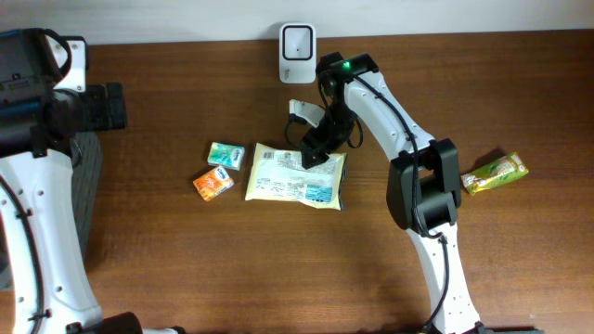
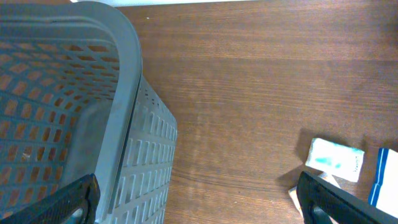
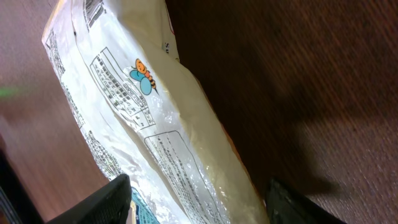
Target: Scan the item barcode
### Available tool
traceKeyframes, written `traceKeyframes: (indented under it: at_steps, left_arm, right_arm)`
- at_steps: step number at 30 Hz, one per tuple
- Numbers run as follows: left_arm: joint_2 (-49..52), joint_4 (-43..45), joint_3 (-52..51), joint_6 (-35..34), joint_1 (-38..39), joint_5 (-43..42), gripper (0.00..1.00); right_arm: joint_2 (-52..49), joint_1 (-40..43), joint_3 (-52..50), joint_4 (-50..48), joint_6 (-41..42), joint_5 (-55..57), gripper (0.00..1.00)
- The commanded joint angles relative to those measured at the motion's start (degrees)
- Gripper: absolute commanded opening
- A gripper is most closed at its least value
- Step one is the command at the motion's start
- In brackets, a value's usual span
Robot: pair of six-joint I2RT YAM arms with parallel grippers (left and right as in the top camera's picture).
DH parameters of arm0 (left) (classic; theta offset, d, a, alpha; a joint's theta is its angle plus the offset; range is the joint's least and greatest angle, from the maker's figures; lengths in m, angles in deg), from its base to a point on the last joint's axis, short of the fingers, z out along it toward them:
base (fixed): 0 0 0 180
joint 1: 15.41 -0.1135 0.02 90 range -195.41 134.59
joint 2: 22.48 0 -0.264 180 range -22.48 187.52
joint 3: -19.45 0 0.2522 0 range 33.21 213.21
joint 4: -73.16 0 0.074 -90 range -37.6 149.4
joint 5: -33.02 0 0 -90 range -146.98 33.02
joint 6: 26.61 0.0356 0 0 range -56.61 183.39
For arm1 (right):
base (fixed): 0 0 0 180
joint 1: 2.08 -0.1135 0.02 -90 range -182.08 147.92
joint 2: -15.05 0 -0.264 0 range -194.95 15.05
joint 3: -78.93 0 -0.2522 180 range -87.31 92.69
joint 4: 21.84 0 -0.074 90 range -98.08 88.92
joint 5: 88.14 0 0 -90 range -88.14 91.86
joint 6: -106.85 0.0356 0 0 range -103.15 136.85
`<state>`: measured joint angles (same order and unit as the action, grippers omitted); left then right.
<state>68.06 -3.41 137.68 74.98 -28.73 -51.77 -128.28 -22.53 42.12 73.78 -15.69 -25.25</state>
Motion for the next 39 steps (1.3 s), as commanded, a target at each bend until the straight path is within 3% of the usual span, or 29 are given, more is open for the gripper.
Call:
traceKeyframes:
  at_steps: [1, 12, 17, 19, 23, 27, 29, 32, 39]
  left_arm:
    - [0.0, 0.1, -0.1, 0.9, -0.3, 0.4, 0.99]
    - [0.0, 0.1, -0.1, 0.9, -0.3, 0.4, 0.99]
    - [0.0, 0.1, -0.1, 0.9, -0.3, 0.4, 0.99]
    - [0.0, 0.1, -0.1, 0.9, -0.3, 0.4, 0.99]
    - [0.0, 0.1, -0.1, 0.9, -0.3, 0.4, 0.99]
    - [0.0, 0.1, -0.1, 0.9, -0.3, 0.4, 0.99]
    - [0.0, 0.1, -0.1, 0.9, -0.3, 0.4, 0.99]
    - [0.0, 0.1, -0.1, 0.9, -0.3, 0.4, 0.99]
    - [0.0, 0.1, -0.1, 0.9, -0.3, 0.4, 0.99]
  right_arm:
    - [-0.6, 0.3, 0.2, -0.2, 0.7, -0.5, 0.69]
    - [-0.2, 1.2, 8.0, -3.3, 19.4, 5.6, 0.68]
    - [2.3, -0.4, 14.2, -2.0, 33.4, 11.8, 0.69]
    - [3.2, -1.8, 14.6, -1.7, 41.8, 11.1, 0.68]
    - [3.1, -6.2, 13.7, -0.9, 49.5, 8.1, 0.65]
    - [3.1, -12.7, 12.8, -3.9, 51.1, 9.0, 0.64]
    - [3.1, -15.6, 11.3, -4.8, 55.1, 16.0, 0.64]
    - [3.1, -16.2, 9.3, -4.2, 55.5, 18.1, 0.64]
    - [3.2, -10.9, 8.8, 2.4, 43.5, 14.1, 0.68]
